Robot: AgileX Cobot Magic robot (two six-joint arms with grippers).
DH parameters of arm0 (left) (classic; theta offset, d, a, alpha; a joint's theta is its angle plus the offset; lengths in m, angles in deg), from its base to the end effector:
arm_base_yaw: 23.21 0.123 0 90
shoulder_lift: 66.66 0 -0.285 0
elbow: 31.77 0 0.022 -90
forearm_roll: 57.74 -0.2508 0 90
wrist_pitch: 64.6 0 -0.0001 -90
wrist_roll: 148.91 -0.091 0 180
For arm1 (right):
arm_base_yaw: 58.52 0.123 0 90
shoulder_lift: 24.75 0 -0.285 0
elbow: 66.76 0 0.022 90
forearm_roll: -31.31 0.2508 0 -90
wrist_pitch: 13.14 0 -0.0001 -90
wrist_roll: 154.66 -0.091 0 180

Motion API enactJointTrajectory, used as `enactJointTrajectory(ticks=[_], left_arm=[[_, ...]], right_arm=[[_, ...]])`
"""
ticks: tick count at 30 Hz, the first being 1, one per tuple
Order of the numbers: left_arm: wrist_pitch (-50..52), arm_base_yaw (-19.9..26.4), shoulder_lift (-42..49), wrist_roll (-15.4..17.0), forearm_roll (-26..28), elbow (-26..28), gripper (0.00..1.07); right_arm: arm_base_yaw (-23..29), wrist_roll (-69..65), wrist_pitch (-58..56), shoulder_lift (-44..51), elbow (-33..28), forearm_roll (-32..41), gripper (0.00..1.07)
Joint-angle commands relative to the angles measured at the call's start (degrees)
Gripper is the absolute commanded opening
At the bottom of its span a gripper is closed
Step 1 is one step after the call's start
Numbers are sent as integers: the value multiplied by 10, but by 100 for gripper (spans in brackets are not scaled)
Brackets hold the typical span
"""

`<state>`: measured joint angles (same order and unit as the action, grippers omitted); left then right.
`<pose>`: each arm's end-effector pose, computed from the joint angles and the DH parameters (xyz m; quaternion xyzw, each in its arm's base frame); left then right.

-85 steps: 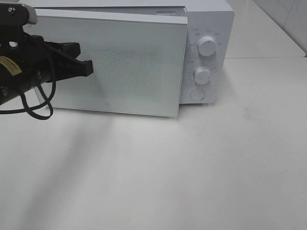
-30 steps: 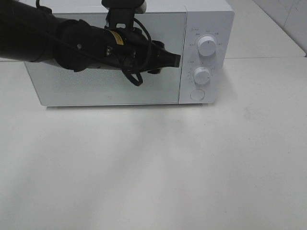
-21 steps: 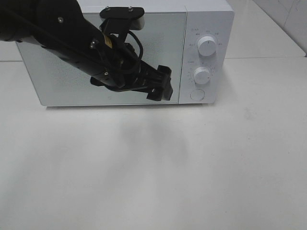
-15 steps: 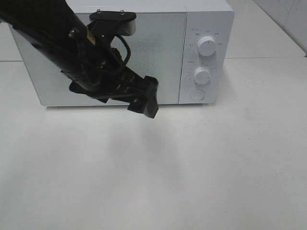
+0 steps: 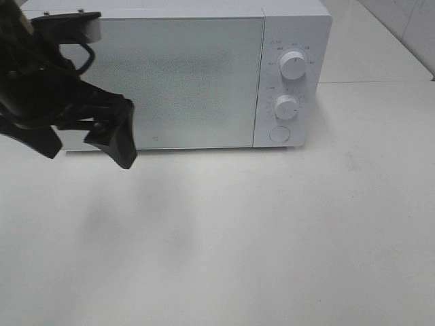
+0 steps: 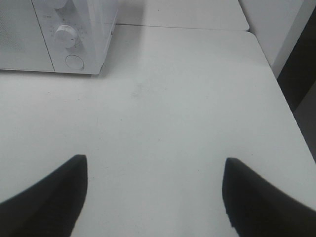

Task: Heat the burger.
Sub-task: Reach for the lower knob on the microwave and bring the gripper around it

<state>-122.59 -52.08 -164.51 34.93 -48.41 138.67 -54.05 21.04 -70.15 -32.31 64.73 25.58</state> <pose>0.2636 -0.1597 0.2642 0.1810 0.9725 -0.1066 0.1007 -0.0026 -0.0079 0.2833 -0.0008 0.8332 -0.0077 0.5529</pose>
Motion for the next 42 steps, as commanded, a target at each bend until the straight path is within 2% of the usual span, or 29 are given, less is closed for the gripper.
enactJointTrajectory(ticks=[1, 3, 5, 6, 10, 12, 14, 15, 18, 21, 29, 34, 35, 42], left_arm=[[-12, 14, 11, 5, 5, -10, 98], [-13, 68, 57, -1, 9, -48, 98], [-13, 80, 68, -3, 10, -56, 98], [-13, 107, 94, -10, 13, -70, 98], [-13, 143, 128, -16, 10, -93, 98], [-13, 182, 165, -25, 10, -120, 98], [-13, 192, 175, -25, 10, -128, 98], [-13, 212, 199, -25, 1, -150, 98], [-15, 231, 233, -25, -18, -182, 98], [-18, 237, 258, -25, -28, -203, 98], [-14, 237, 380, -26, -35, -301, 98], [-10, 237, 436, -28, -35, -337, 98], [-10, 237, 462, -38, -35, -352, 98], [-22, 237, 547, -38, -29, -370, 98]], right_arm=[[-5, 7, 1, 15, -1, -2, 75], [-5, 7, 1, 15, -1, -2, 75], [-5, 7, 1, 15, -1, -2, 75], [-5, 7, 1, 15, -1, -2, 75], [-5, 7, 1, 15, -1, -2, 75], [-5, 7, 1, 15, -1, -2, 75], [-5, 7, 1, 15, -1, -2, 75], [-5, 7, 1, 15, -1, -2, 75], [-5, 7, 1, 15, -1, -2, 75], [-5, 7, 1, 15, -1, -2, 75], [-5, 7, 1, 15, -1, -2, 75], [-5, 7, 1, 15, -1, -2, 75], [-5, 7, 1, 15, -1, -2, 75], [-5, 7, 1, 15, -1, -2, 75]])
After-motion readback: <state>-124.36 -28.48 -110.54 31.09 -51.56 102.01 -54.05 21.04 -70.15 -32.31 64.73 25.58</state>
